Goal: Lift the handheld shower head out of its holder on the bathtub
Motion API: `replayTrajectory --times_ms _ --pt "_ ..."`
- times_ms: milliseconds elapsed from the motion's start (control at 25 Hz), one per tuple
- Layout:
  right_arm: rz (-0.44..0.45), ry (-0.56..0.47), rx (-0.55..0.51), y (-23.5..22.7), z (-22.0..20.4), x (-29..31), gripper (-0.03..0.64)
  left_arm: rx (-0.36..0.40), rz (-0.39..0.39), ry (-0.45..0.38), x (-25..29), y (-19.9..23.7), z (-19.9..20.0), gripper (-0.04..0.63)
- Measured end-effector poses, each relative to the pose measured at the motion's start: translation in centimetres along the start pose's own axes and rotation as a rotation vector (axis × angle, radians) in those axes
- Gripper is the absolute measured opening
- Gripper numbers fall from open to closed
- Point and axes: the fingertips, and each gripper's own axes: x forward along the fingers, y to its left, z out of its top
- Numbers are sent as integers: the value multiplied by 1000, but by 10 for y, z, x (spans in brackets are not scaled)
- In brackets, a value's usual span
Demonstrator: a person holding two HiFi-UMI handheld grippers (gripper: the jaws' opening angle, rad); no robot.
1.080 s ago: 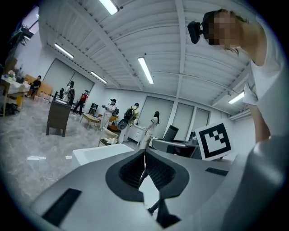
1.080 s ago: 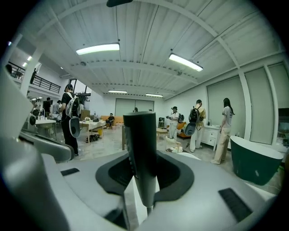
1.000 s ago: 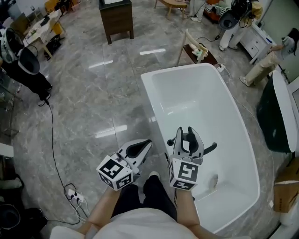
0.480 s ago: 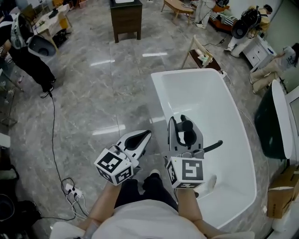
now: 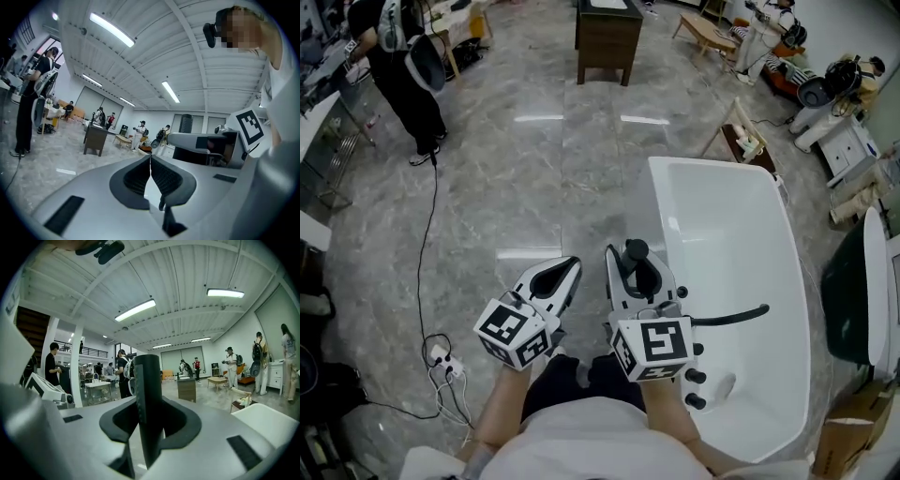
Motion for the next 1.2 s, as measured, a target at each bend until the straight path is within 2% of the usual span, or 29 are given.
replayTrajectory --times_ms 240,760,1200 --pt "11 -15 9 27 -7 8 126 -17 45 -15 -31 21 -7 12" --pt "18 -8 71 14 -12 -1 126 -5 -31 0 -6 1 -9 12" --pt "21 8 63 9 -13 1 126 -10 -19 10 -1 4 -9 12"
